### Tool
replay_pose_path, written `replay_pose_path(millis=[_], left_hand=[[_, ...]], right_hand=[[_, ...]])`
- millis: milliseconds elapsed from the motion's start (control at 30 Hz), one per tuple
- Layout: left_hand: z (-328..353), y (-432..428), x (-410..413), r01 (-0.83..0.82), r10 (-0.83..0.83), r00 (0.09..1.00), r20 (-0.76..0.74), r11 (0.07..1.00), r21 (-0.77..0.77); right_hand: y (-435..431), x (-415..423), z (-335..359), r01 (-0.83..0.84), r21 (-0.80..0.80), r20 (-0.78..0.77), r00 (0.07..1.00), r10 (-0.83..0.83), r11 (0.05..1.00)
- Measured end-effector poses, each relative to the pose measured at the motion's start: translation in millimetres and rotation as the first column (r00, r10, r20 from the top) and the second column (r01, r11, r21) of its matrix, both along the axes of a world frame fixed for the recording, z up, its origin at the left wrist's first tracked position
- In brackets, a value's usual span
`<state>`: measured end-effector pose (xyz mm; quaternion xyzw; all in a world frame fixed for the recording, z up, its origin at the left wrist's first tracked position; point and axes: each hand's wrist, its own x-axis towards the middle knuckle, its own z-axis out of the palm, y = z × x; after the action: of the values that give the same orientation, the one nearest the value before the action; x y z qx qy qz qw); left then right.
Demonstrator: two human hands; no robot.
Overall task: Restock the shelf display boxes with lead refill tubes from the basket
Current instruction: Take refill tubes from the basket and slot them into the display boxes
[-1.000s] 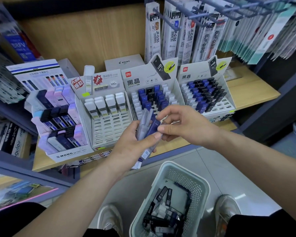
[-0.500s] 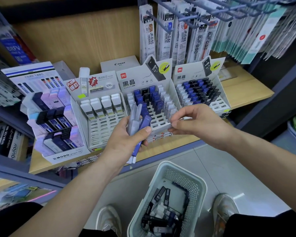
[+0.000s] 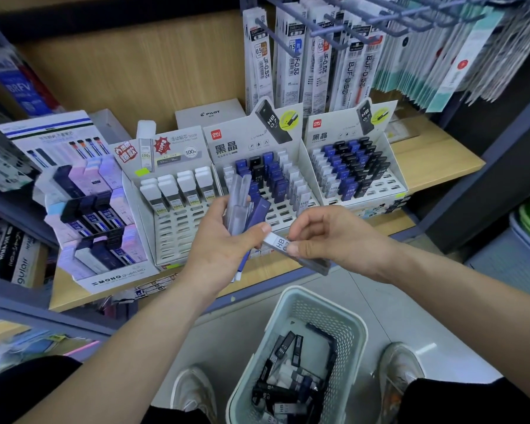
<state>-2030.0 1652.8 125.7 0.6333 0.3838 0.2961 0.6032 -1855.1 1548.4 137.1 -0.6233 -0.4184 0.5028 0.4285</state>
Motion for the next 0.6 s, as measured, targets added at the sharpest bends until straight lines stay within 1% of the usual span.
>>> replay_pose_path(millis=[100,167,233,300,367,433,467,533,600], left_hand=[[1.7,-1.4,0.9,0.03,-0.03,0.999,-0.012,0.999,0.015],[3.1,-1.0,1.2,0.039,-0.039,0.999,-0.013,0.999,0.007],[2.7,0.8,0.7,0.045,-0.044,0.998,-0.033,0.999,0.006],[1.1,3.2,-0.3,0.052,-0.051,0.997,-0.065,0.999,0.008],[0.0,4.9,0.2,0.072,-0.071,0.994,-0.085,0.997,0.01],[0.1,7.2,1.1,0.089,-0.088,0.992,-0.09,0.996,0.006],[0.8,9.0,1.5,0.091,-0.09,0.991,-0.097,0.996,0.008],[3.3,14.0,1.5,0.093,-0.088,0.987,-0.132,0.995,0.034],[6.4,19.9,0.3,0.097,-0.086,0.984,-0.155,0.993,0.066]], right_hand=[[-0.5,0.0,-1.6,-0.074,-0.002,-0.019,0.997,0.074,0.997],[-3.2,4.6,4.1,-0.13,-0.006,0.018,0.991,0.13,0.992],[-4.0,12.6,13.3,-0.107,0.005,0.068,0.992,0.106,0.994],[0.4,23.6,21.0,-0.003,0.046,0.136,0.991,-0.003,0.999],[8.3,37.0,25.0,0.128,0.13,0.149,0.978,-0.147,0.983],[18.5,51.8,26.7,0.254,0.211,0.173,0.941,-0.292,0.944],[24.1,60.7,25.9,0.3,0.247,0.215,0.91,-0.354,0.921],[36.2,78.0,24.2,0.334,0.304,0.327,0.843,-0.427,0.892],[51.0,91.3,21.6,0.328,0.339,0.439,0.774,-0.456,0.882]])
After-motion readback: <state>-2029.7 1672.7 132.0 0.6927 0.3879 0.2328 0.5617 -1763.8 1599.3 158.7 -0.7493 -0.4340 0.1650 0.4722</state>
